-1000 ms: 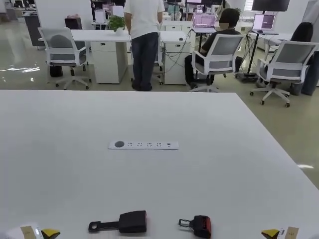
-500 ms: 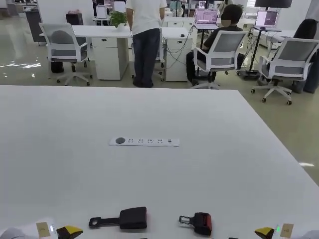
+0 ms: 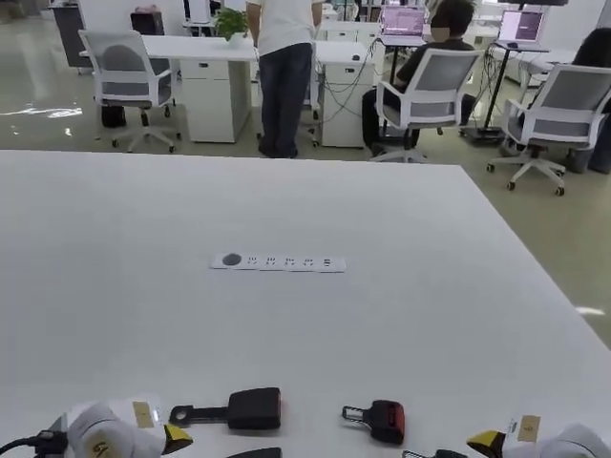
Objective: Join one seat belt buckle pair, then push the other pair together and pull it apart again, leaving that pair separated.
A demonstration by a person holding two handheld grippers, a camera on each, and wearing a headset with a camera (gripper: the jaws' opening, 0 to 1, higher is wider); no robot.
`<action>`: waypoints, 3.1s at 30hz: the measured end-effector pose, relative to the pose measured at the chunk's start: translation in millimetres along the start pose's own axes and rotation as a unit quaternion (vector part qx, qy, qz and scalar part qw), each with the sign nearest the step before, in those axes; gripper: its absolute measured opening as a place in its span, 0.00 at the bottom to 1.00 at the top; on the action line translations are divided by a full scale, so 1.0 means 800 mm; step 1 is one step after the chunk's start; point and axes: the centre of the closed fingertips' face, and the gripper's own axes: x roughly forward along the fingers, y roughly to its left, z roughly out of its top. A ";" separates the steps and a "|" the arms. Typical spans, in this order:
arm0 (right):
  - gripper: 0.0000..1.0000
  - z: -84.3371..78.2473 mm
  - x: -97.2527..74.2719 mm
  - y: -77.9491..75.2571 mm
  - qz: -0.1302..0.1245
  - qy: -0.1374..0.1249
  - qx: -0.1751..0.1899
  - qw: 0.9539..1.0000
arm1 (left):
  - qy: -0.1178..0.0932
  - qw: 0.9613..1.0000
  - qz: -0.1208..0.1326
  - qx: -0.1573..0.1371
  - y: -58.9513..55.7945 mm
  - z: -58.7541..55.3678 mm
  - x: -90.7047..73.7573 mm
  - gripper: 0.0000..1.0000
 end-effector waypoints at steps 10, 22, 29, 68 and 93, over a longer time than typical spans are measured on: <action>0.49 -0.016 0.024 -0.018 0.026 0.029 -0.029 0.999 | 0.040 0.999 -0.015 0.032 0.008 -0.001 0.037 0.44; 0.43 -0.027 0.045 -0.023 0.047 0.052 -0.055 0.996 | 0.074 0.994 -0.045 0.062 0.001 0.007 0.063 0.42; 0.39 -0.035 0.057 -0.029 0.069 0.062 -0.050 0.994 | 0.100 0.990 -0.059 0.084 -0.005 0.007 0.073 0.38; 0.35 -0.041 0.061 -0.032 0.161 0.142 -0.162 0.963 | 0.150 0.969 -0.116 0.156 -0.010 0.011 0.082 0.33; 0.33 -0.024 0.073 -0.016 0.176 0.138 -0.193 0.955 | 0.150 0.966 -0.123 0.169 0.000 0.008 0.087 0.33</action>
